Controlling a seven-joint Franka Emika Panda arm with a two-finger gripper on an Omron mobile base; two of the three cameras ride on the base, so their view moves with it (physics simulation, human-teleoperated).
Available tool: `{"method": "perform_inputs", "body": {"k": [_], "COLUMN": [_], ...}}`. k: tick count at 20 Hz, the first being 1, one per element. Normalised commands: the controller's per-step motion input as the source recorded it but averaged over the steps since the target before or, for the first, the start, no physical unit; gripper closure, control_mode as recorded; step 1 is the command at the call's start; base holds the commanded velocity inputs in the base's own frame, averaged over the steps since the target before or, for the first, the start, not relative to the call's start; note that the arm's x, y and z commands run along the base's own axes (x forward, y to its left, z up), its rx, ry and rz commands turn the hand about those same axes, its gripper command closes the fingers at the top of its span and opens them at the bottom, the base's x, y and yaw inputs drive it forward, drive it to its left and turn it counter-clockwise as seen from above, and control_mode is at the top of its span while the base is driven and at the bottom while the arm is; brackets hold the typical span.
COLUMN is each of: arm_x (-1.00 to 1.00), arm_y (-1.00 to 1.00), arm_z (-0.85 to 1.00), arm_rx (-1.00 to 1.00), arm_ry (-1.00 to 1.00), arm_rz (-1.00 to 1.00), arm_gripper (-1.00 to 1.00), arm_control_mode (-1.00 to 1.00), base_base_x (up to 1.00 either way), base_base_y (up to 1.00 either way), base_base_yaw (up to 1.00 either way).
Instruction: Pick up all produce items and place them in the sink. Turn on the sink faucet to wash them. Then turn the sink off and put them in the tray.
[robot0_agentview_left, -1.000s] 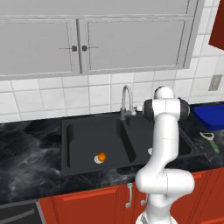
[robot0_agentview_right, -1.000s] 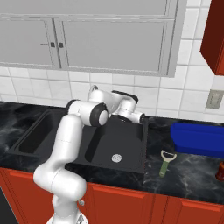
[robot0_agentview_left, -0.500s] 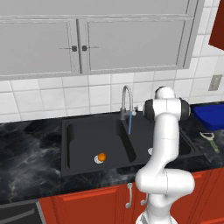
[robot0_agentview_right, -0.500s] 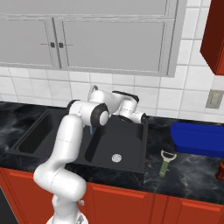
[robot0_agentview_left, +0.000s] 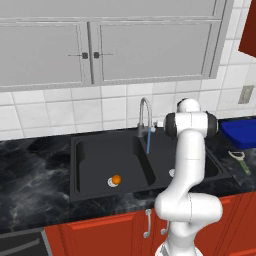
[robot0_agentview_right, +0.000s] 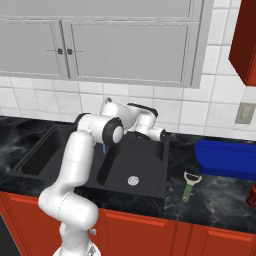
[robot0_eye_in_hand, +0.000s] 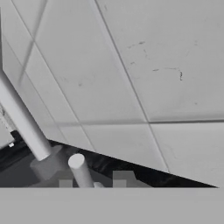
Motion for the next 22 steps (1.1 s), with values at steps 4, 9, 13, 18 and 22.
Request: {"method": "perform_inputs", "body": {"k": [4, 9, 13, 18, 22], "arm_x": [0.0, 0.0, 0.01, 0.09, 0.15], "arm_y": [0.08, 0.33, 0.28, 0.35, 0.45], "arm_z": [0.01, 0.09, 0.07, 0.13, 0.04], "arm_rx": [0.0, -0.01, 0.0, 0.0, 0.0], "arm_ry": [0.0, -0.01, 0.0, -0.02, -0.06], "arm_rz": [0.0, 0.0, 0.03, 0.09, 0.18], "arm_gripper": [1.0, 1.0, 1.0, 1.0, 1.0], "arm_control_mode": [-1.0, -1.0, -1.0, -1.0, -1.0], "base_base_x": [0.0, 0.0, 0.0, 0.0, 0.0], "base_base_y": [0.0, 0.0, 0.0, 0.0, 0.0], "base_base_yaw": [0.0, 0.0, 0.0, 0.0, 0.0]}}
